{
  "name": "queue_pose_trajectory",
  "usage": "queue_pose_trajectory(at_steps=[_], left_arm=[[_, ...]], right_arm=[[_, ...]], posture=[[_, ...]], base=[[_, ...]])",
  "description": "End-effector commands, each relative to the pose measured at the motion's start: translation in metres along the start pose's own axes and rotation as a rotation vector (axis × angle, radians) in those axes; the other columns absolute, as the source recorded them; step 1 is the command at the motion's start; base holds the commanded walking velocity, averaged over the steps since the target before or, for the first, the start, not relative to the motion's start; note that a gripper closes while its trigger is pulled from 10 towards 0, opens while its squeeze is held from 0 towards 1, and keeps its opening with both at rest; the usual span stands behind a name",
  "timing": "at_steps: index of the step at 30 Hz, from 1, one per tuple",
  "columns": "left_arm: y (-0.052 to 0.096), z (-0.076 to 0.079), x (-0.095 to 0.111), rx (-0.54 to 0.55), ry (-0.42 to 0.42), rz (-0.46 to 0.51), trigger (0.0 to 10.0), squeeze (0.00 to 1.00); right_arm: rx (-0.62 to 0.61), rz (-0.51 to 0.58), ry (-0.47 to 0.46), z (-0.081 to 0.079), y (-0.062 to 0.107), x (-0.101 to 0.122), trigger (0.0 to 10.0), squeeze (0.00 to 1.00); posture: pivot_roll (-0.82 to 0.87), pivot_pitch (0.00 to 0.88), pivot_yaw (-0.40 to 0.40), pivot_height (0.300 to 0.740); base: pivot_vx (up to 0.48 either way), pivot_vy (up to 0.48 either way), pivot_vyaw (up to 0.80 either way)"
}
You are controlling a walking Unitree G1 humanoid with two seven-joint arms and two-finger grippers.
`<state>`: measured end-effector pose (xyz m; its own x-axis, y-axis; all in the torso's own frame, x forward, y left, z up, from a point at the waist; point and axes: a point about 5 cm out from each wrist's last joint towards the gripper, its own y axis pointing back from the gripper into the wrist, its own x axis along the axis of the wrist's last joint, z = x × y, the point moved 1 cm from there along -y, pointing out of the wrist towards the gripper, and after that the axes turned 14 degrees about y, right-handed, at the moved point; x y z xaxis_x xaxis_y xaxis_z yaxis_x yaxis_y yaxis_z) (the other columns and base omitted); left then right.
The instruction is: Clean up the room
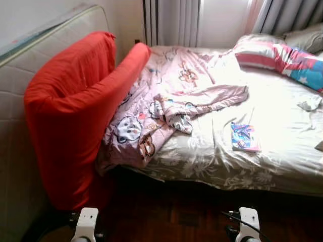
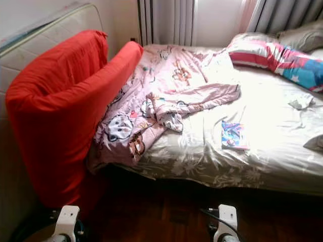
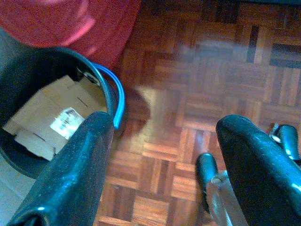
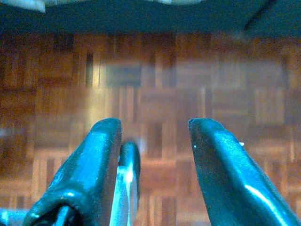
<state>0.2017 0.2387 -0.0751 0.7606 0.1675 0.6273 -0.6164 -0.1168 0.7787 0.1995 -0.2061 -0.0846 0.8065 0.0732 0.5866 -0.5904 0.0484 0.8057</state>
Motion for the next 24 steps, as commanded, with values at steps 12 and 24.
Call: queue_pose_trajectory(at_steps=[12,24], left_arm=[[0.0014,-0.0044,-0.0075,0.02,0.045,-0.024,10.0,0.0],[0.0013,-0.0034,-0.006,0.014,0.071,-0.009,10.0,0.0]], right_arm=[[0.008,0.002,-0.002,-0.0015,-0.0004,0.0016,10.0,0.0],[0.011,0.004,0.0,-0.0013,-0.0005,0.0026,10.0,0.0]], posture=[[0.02,0.0,-0.008,0.74],[0.02,0.0,-0.008,0.74]], base=[[0.0,0.0,0.0],[0.0,-0.117,0.0]])
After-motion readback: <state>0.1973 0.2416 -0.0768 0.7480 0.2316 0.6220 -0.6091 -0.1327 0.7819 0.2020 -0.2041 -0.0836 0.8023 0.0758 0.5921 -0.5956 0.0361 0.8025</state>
